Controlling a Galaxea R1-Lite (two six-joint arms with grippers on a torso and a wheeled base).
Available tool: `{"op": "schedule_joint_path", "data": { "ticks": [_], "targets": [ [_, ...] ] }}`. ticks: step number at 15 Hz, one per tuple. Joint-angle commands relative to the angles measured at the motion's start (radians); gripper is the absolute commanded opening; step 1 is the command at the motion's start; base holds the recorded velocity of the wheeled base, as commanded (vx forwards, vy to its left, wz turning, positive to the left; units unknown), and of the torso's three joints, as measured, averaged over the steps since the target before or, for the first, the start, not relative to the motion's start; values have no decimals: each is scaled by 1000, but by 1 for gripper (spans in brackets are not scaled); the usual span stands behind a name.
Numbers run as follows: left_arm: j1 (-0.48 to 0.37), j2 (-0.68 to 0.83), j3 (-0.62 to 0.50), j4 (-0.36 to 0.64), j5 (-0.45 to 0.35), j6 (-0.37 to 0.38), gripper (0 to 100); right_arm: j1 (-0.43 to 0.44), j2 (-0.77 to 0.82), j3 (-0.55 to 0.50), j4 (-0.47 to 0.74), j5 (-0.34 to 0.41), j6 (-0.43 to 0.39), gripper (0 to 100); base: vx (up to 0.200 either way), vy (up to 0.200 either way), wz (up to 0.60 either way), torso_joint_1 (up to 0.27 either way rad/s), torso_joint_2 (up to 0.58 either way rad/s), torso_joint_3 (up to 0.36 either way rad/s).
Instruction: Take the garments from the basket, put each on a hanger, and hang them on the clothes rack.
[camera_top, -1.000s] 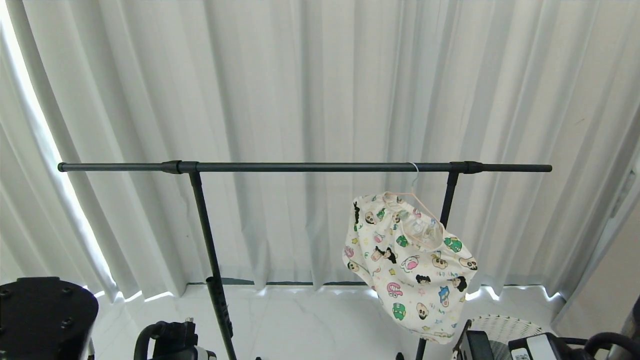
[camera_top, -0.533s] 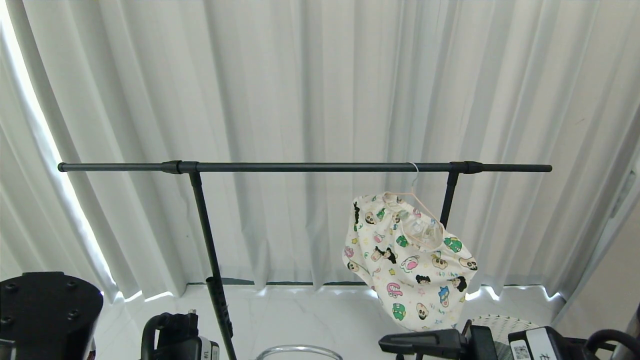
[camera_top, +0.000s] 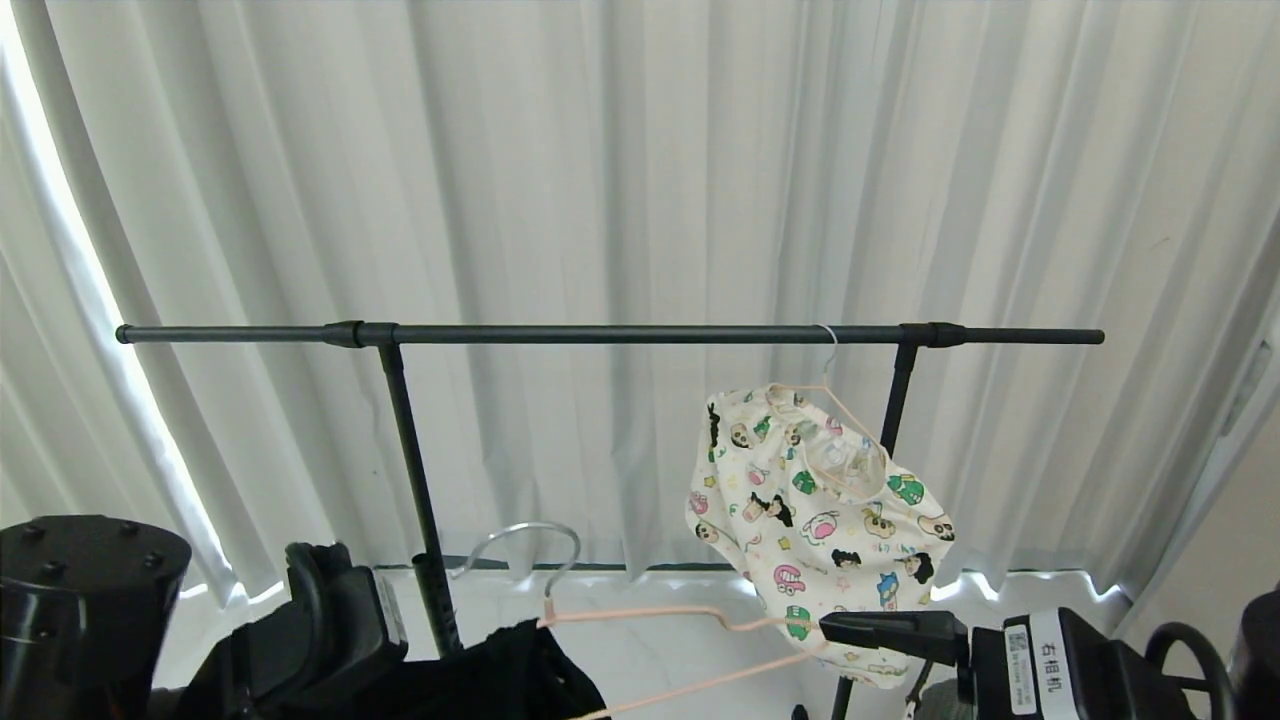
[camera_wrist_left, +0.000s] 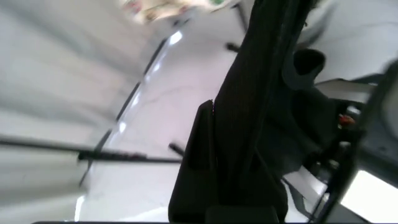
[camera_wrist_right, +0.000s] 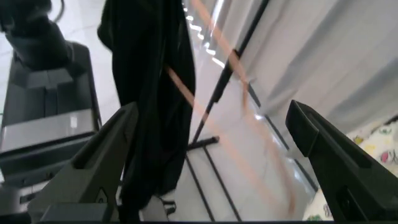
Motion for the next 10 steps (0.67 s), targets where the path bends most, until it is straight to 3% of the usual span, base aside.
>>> {"op": "schedule_joint_path", "data": {
  "ticks": [1, 5, 8, 10],
  "targets": [
    [88, 9, -34, -1, 2, -11, 0, -4, 7, 19, -2, 1, 3, 100, 0, 0, 0, 0, 0, 0],
    [117, 7, -114, -1, -1, -80, 0, 8, 59, 22, -2, 2, 80, 100, 0, 0, 0, 0, 0, 0],
    [91, -2, -134, -1, -3, -78, 0, 36, 153, -36, -2, -12, 265, 100, 0, 0, 0, 0, 0, 0],
    [77, -3, -158, -1, -3, -78, 0, 46, 251, -104, -2, -117, 345, 100, 0, 0, 0, 0, 0, 0]
  ]
}}
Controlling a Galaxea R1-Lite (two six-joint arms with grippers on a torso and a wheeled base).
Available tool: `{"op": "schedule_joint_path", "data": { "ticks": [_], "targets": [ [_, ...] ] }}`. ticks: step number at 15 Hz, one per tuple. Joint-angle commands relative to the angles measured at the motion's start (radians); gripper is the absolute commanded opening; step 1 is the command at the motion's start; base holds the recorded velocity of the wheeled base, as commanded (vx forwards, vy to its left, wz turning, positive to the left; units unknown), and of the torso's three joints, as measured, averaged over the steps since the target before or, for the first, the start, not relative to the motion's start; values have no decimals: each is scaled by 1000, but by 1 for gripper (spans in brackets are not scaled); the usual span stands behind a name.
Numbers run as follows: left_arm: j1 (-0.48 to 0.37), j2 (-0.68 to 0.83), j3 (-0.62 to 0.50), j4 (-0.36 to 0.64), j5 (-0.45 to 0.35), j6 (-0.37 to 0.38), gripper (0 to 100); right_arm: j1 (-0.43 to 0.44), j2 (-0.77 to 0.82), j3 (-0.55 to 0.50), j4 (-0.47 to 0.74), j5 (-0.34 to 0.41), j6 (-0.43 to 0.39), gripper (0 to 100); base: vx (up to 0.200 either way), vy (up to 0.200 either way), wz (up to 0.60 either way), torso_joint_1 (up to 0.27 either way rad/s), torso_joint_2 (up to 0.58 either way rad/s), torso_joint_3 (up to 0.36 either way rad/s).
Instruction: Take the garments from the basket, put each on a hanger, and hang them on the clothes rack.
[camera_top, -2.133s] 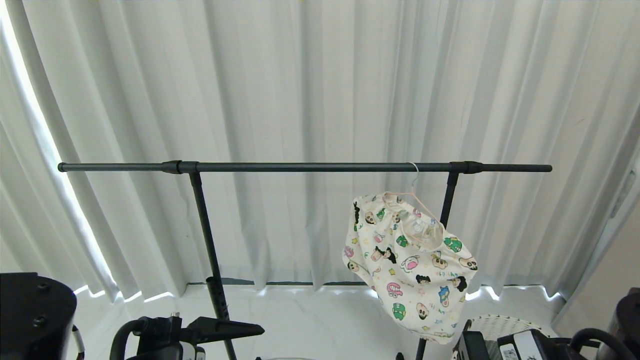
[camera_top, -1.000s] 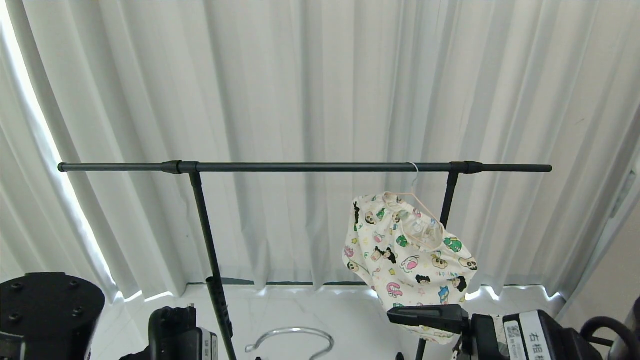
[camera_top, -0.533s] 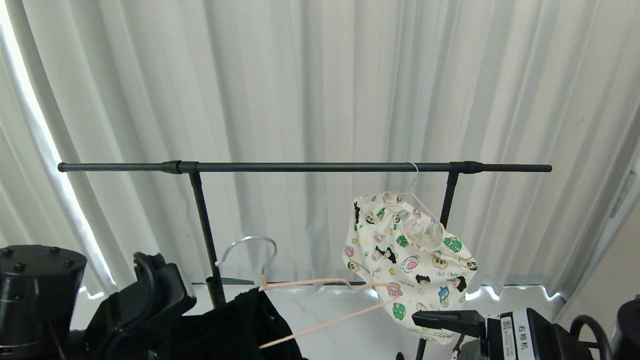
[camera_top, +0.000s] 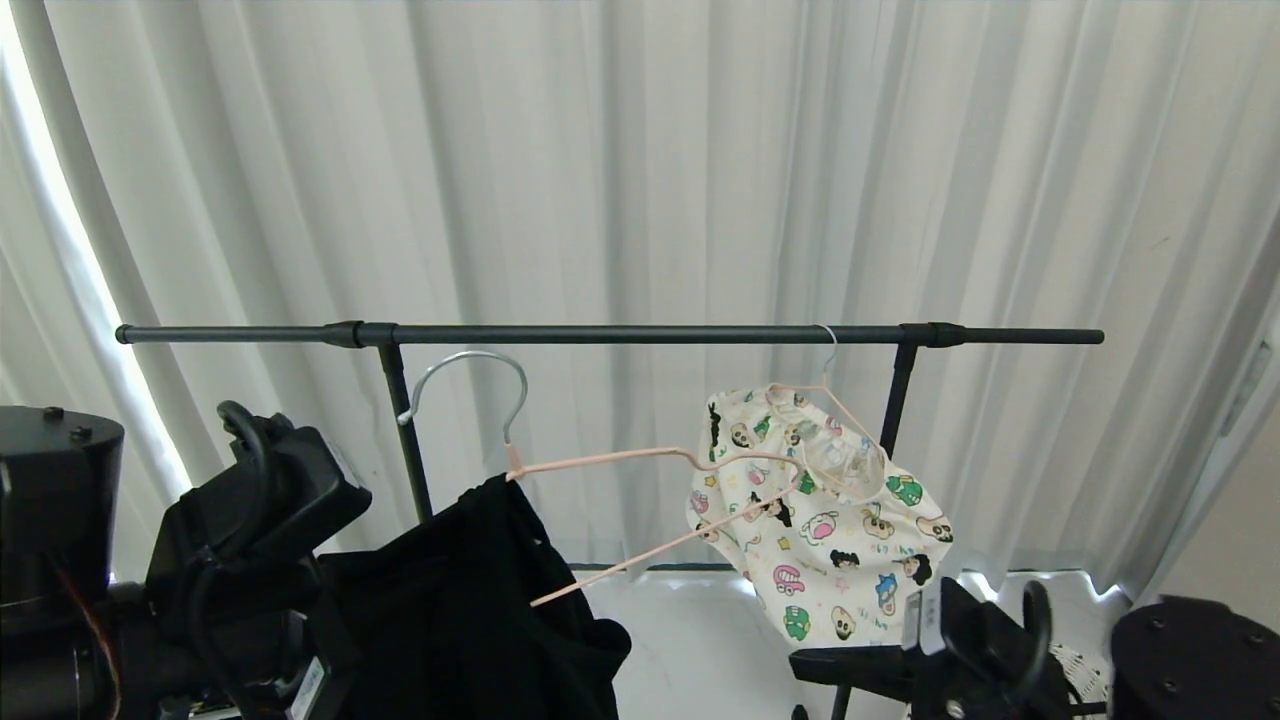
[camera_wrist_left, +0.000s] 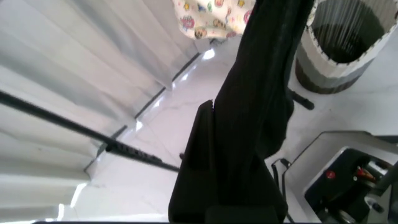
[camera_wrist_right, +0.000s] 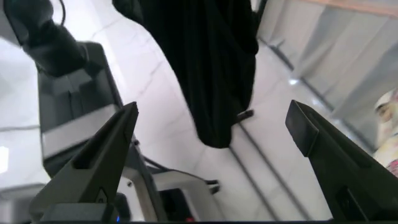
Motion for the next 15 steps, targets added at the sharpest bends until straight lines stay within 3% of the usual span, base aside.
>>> {"op": "schedule_joint_path", "data": {
  "ticks": [1, 3, 5, 15],
  "targets": [
    [-17, -3, -20, -1, 0, 2, 0, 29, 160, -101, 0, -119, 87, 100, 0, 0, 0, 0, 0, 0],
    [-31, -1, -30, -1, 0, 0, 0, 59, 229, -184, 0, -201, 148, 100, 0, 0, 0, 0, 0, 0],
    [-43, -1, -31, -1, 0, 2, 0, 60, 276, -231, 0, -258, 159, 100, 0, 0, 0, 0, 0, 0],
    [-92, -6, -31, -1, 0, 0, 0, 59, 338, -270, 0, -269, 160, 100, 0, 0, 0, 0, 0, 0]
  ]
}}
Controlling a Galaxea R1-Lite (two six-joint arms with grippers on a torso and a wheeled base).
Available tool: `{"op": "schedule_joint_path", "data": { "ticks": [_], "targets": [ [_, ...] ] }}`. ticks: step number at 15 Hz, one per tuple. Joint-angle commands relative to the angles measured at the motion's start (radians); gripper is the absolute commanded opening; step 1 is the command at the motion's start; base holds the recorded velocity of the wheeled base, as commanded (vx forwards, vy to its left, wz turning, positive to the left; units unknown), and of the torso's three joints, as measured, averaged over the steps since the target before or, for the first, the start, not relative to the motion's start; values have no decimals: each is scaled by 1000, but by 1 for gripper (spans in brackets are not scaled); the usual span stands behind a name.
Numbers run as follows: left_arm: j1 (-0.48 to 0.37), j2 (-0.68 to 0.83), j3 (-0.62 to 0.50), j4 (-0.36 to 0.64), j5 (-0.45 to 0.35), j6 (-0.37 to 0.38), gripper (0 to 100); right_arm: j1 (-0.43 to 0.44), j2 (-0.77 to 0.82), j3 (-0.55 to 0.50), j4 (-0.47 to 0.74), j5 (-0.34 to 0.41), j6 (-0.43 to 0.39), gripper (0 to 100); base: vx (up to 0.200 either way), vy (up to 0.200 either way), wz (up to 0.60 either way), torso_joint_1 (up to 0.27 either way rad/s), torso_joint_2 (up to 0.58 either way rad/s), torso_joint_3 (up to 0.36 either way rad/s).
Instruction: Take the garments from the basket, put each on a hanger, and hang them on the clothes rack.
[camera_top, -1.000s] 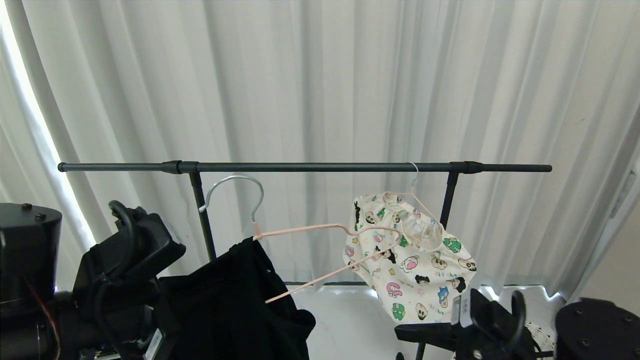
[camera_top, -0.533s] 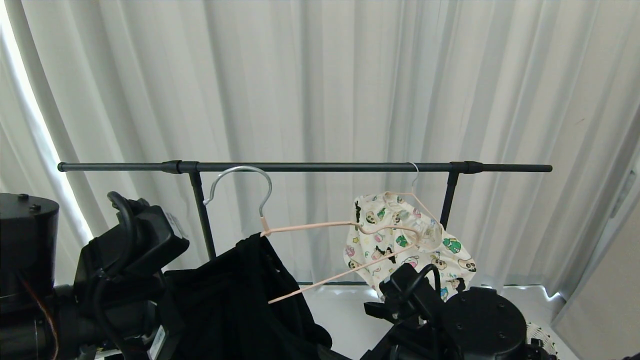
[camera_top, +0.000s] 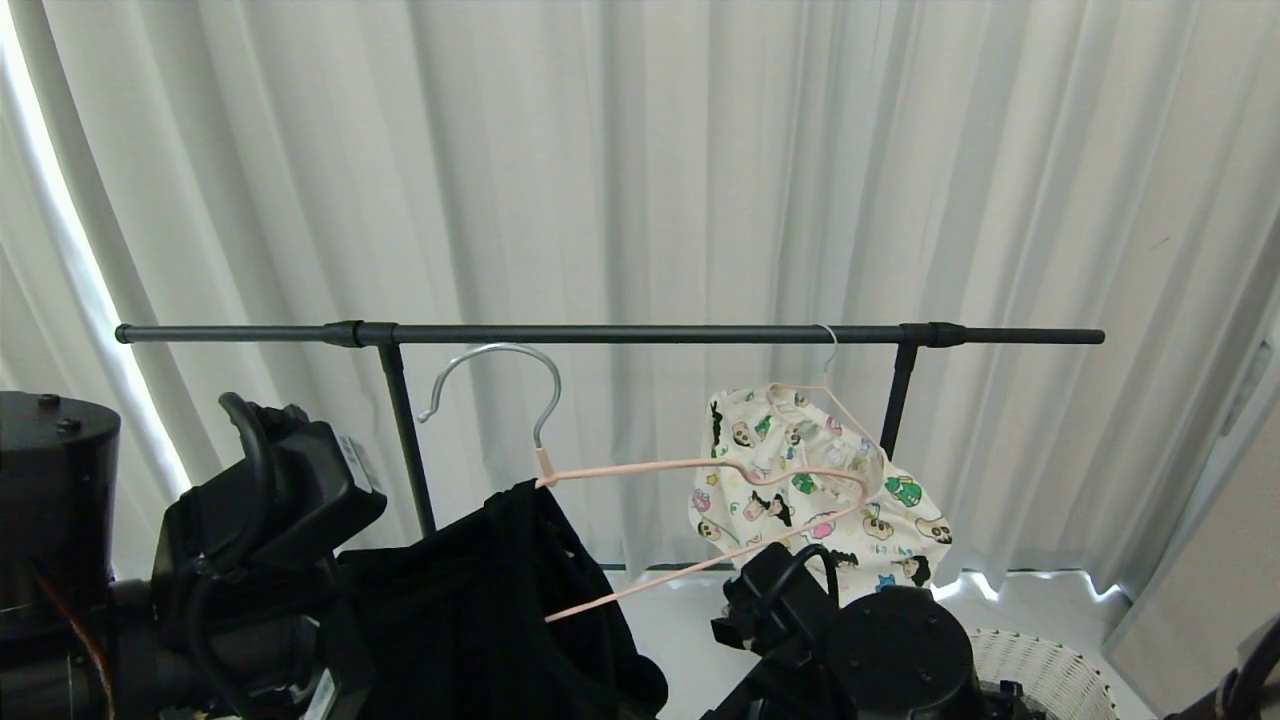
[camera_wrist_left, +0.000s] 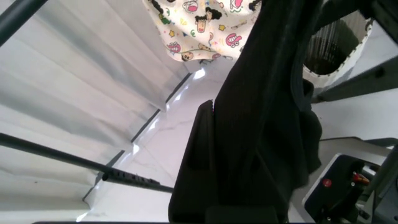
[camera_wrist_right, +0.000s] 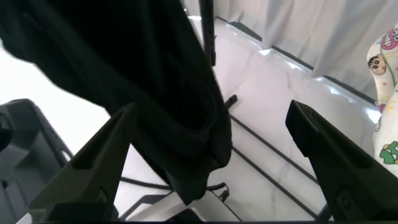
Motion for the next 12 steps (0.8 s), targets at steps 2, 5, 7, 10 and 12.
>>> {"op": "schedule_joint_path", "data": {
  "ticks": [2, 5, 7, 10, 12],
  "targets": [
    [-1, -2, 1, 0, 0, 0, 0, -3, 13, -28, -1, -3, 15, 100, 0, 0, 0, 0, 0, 0],
    [-1, -1, -1, 0, 1, 0, 0, -12, 9, -37, -1, -39, 18, 100, 0, 0, 0, 0, 0, 0],
    [1, -2, -1, 0, 1, 0, 0, -14, -7, -37, -1, -43, 18, 100, 0, 0, 0, 0, 0, 0],
    [-5, -7, -4, 0, 1, 2, 0, -19, -9, -40, -1, -45, 14, 100, 0, 0, 0, 0, 0, 0],
    [-16, -7, -18, 0, 3, 2, 0, -15, 22, -40, -1, -46, -6, 100, 0, 0, 0, 0, 0, 0]
  ]
}}
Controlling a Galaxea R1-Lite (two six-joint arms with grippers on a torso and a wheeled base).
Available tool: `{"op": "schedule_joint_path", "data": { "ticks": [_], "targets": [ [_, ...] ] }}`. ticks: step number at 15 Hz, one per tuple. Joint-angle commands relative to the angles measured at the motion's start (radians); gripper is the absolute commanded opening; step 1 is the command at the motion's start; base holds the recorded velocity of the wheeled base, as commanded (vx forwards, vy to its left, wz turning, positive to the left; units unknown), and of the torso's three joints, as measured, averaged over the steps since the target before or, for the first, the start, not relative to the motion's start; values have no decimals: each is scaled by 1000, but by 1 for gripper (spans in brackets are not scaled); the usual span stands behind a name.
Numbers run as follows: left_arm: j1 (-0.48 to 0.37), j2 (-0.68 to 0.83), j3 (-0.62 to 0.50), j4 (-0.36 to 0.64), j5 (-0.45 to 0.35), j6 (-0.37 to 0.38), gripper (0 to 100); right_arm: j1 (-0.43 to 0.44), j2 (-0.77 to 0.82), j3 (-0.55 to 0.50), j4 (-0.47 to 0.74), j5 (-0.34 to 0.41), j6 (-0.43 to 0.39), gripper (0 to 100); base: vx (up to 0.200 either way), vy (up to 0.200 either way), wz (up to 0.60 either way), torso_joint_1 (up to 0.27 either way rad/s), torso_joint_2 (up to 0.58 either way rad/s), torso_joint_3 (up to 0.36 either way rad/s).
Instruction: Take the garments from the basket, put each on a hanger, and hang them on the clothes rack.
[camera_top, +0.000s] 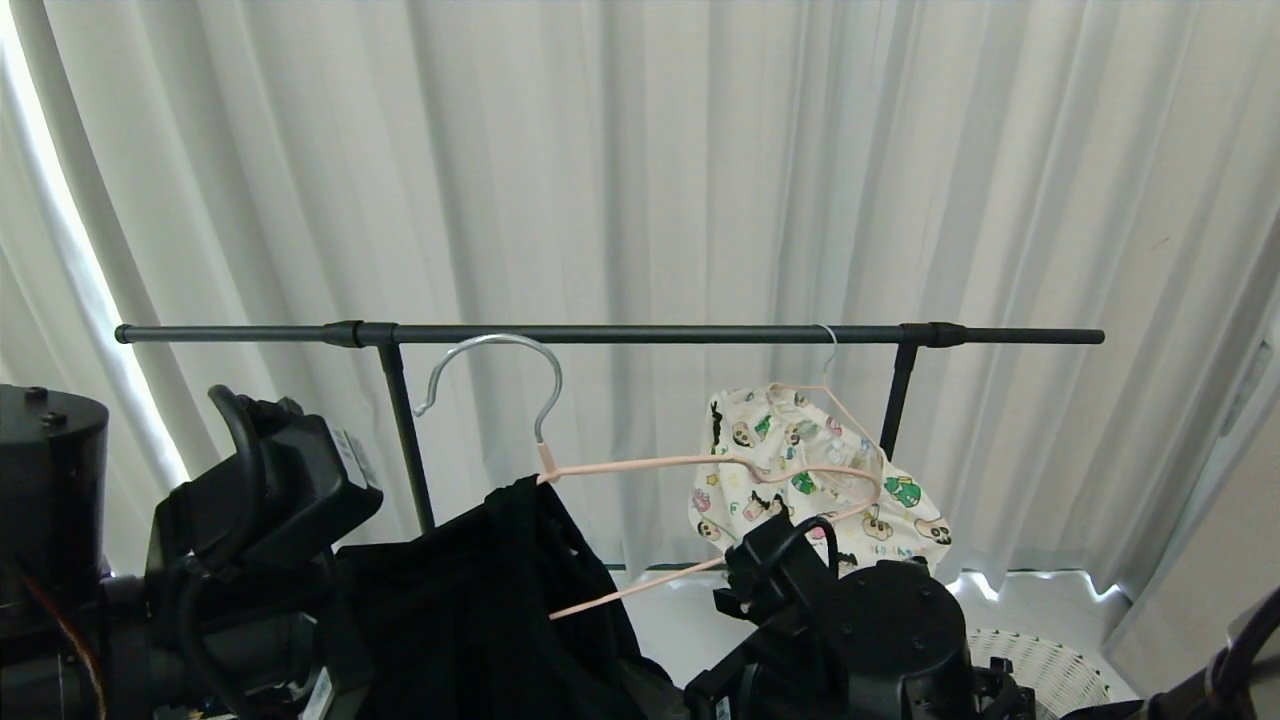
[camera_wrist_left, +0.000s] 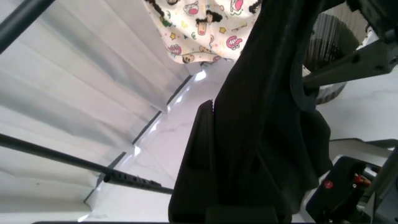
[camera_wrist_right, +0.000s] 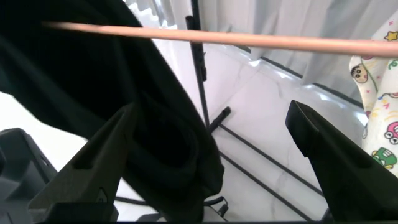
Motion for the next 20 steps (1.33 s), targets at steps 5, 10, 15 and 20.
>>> {"op": "schedule_joint_path", "data": {
  "ticks": [5, 10, 15, 20],
  "targets": [
    [2, 2, -26, -1, 17, -1, 0, 7, 81, 8, 1, -123, -86, 100, 0, 0, 0, 0, 0, 0],
    [10, 1, -15, -1, 112, -7, 0, -93, 46, 68, 1, -210, -163, 100, 0, 0, 0, 0, 0, 0],
    [13, -25, 62, -1, 215, 2, 0, -282, -46, 66, 0, -223, -264, 100, 0, 0, 0, 0, 0, 0],
    [13, -11, 126, 4, 258, 37, 0, -339, -128, 61, 0, -206, -322, 100, 0, 0, 0, 0, 0, 0]
  ]
}}
